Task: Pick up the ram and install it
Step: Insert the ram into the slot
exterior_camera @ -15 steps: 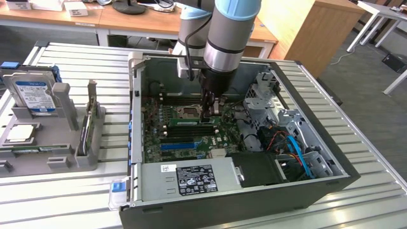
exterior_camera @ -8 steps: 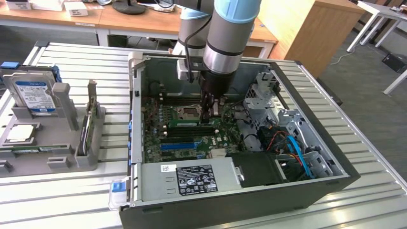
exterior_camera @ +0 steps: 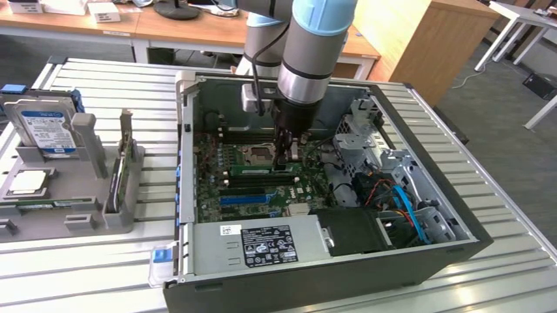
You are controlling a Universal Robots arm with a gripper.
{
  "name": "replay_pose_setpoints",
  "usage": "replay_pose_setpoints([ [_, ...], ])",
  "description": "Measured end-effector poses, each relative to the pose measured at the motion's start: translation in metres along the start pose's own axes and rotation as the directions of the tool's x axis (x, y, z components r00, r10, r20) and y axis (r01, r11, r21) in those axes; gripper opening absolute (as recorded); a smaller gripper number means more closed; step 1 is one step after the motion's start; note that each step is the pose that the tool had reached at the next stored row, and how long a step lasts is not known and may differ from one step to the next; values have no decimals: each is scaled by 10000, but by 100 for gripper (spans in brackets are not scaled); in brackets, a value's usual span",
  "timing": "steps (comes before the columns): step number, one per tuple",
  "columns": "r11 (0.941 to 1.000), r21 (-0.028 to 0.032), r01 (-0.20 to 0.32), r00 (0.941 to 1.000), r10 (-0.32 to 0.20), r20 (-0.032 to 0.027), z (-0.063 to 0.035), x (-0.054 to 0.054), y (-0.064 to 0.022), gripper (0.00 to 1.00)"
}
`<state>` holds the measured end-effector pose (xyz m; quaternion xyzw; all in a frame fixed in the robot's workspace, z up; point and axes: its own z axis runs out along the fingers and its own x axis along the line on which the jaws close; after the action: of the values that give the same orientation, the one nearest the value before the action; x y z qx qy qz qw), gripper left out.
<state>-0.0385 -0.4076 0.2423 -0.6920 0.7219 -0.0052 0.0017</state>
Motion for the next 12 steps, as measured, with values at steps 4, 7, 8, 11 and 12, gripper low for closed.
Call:
replay_pose_setpoints([
  [4,10000,-1,0,10000,0,-1,2,0,0,12],
  [7,10000,1,1,10000,-1,4,4,7,0,12],
  [8,10000,1,5,10000,-5,2,3,15,0,12],
  [11,10000,0,12,10000,-12,2,3,30,0,12],
  [12,10000,0,21,10000,-21,1,3,33,0,12],
])
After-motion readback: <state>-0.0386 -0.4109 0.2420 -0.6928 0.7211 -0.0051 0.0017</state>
